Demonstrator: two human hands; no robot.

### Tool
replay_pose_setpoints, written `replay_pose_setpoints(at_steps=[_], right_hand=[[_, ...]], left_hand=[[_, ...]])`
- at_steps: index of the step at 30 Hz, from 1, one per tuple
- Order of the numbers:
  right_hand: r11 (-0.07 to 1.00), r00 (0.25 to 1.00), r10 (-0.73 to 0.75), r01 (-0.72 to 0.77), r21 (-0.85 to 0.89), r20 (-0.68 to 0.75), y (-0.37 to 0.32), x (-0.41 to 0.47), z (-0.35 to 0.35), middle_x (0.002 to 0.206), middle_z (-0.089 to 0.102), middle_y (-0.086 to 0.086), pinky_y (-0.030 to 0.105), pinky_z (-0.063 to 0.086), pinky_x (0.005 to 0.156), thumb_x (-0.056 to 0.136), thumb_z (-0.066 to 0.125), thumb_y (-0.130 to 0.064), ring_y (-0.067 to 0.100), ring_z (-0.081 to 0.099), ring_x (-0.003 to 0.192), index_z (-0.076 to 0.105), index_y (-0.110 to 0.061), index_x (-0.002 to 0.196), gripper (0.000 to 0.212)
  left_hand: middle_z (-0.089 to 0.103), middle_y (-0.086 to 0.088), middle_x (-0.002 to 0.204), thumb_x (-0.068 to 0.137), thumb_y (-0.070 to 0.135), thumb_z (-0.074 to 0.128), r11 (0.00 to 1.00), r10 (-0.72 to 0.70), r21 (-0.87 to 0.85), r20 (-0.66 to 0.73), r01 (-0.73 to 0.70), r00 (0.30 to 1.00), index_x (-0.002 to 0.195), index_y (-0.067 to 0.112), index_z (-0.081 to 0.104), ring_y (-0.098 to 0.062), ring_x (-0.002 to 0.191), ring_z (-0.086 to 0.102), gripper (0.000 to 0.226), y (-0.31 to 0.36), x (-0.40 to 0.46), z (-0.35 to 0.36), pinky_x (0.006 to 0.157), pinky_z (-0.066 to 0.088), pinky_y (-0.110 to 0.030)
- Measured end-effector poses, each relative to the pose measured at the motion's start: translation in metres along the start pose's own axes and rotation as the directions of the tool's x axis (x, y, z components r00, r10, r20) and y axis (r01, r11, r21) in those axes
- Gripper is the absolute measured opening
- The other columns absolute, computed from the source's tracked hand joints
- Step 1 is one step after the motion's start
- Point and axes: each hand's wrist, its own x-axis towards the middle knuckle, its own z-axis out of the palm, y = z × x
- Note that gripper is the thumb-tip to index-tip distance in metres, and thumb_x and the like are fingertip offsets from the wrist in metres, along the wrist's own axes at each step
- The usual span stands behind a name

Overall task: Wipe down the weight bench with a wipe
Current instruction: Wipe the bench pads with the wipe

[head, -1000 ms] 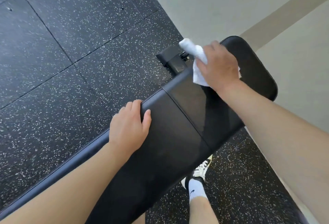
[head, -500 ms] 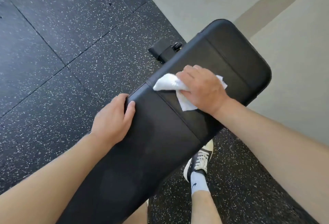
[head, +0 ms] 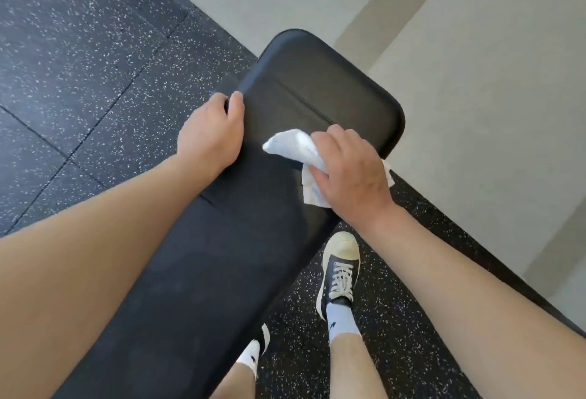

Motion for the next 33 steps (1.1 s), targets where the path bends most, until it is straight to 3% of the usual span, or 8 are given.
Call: replay_pose_setpoints(at_steps=[2,5,11,21,25,28,30,33], right_hand=[[1.0,0.999,0.007,-0.008,-0.015,-0.049,0.028,-0.01,-0.005,0.085,0.056,0.011,0.046,0.046,0.056,0.09,0.061,-0.015,0.031,0.051,0.07,0.065,-0.005,0.097,0.012],[0.99,0.986,0.141,-0.139,0.027,-0.094,0.067,-0.007,-0.011,0.09,0.056,0.015,0.043,0.044,0.058,0.089,0.064,-0.018,0.035,0.053,0.076,0.063,-0.001,0.1,0.02],[0.844,0.841,0.526,-0.497,0.203,-0.128,0.084,0.088,0.0,0.104,0.06,0.005,0.036,0.034,0.065,0.094,0.049,-0.03,0.032,0.057,0.089,0.056,-0.011,0.103,0.023],[0.995,0.995,0.095,-0.095,0.022,0.016,0.001,0.186,0.029,0.122,0.056,-0.005,0.033,0.036,0.073,0.096,0.052,-0.034,0.019,0.057,0.108,0.055,-0.025,0.122,0.028],[0.984,0.973,-0.175,0.169,0.049,0.15,0.016,0.116,0.012,0.114,0.06,0.003,0.038,0.036,0.072,0.089,0.051,-0.029,0.025,0.057,0.097,0.06,-0.016,0.12,0.035],[0.954,0.953,-0.297,0.292,0.076,0.068,0.064,0.065,-0.006,0.093,0.063,0.008,0.041,0.042,0.064,0.083,0.062,-0.02,0.029,0.057,0.078,0.069,-0.009,0.102,0.023],[0.961,0.962,-0.271,0.269,0.063,0.03,0.103,0.052,-0.015,0.088,0.061,0.01,0.043,0.044,0.059,0.087,0.064,-0.017,0.03,0.055,0.073,0.069,-0.006,0.098,0.017],[0.986,0.994,0.108,-0.111,0.128,0.033,0.133,0.061,-0.019,0.093,0.06,0.012,0.044,0.046,0.06,0.093,0.06,-0.021,0.034,0.056,0.078,0.063,-0.001,0.101,0.022]], left_hand=[[0.062,-0.003,0.086,0.1,0.06,0.018,0.996,-0.072,0.037,-0.108,0.076,0.992,0.082,0.019,0.053,-0.034,0.087,0.054,0.058,0.004,0.005,0.009,0.079,0.038,-0.042],[0.048,0.006,0.067,0.098,0.061,0.017,0.987,-0.084,0.114,-0.254,0.116,0.964,0.08,0.018,0.055,-0.033,0.079,0.05,0.06,0.003,0.002,0.017,0.075,0.034,-0.04],[0.041,0.009,0.064,0.101,0.057,0.02,0.975,-0.101,0.167,-0.26,0.148,0.96,0.079,0.018,0.052,-0.034,0.075,0.046,0.055,0.01,0.001,0.016,0.071,0.032,-0.04],[0.05,-0.004,0.071,0.098,0.057,0.016,0.974,-0.104,0.169,-0.27,0.153,0.957,0.075,0.023,0.045,-0.033,0.076,0.043,0.05,0.011,0.001,0.016,0.073,0.033,-0.043],[0.066,-0.022,0.09,0.1,0.054,0.019,0.974,-0.098,0.173,-0.269,0.148,0.958,0.079,0.02,0.05,-0.034,0.076,0.043,0.05,0.01,0.0,0.017,0.071,0.033,-0.043],[0.067,-0.024,0.09,0.099,0.055,0.016,0.973,-0.093,0.182,-0.266,0.145,0.959,0.081,0.02,0.049,-0.038,0.077,0.048,0.052,0.008,0.001,0.017,0.071,0.034,-0.044],[0.065,-0.023,0.086,0.098,0.056,0.015,0.973,-0.096,0.177,-0.273,0.148,0.957,0.08,0.021,0.047,-0.037,0.076,0.046,0.051,0.007,0.002,0.018,0.072,0.034,-0.044],[0.054,-0.012,0.074,0.098,0.055,0.018,0.974,-0.112,0.161,-0.279,0.161,0.954,0.079,0.023,0.047,-0.034,0.075,0.041,0.047,0.007,0.003,0.02,0.073,0.034,-0.044]])
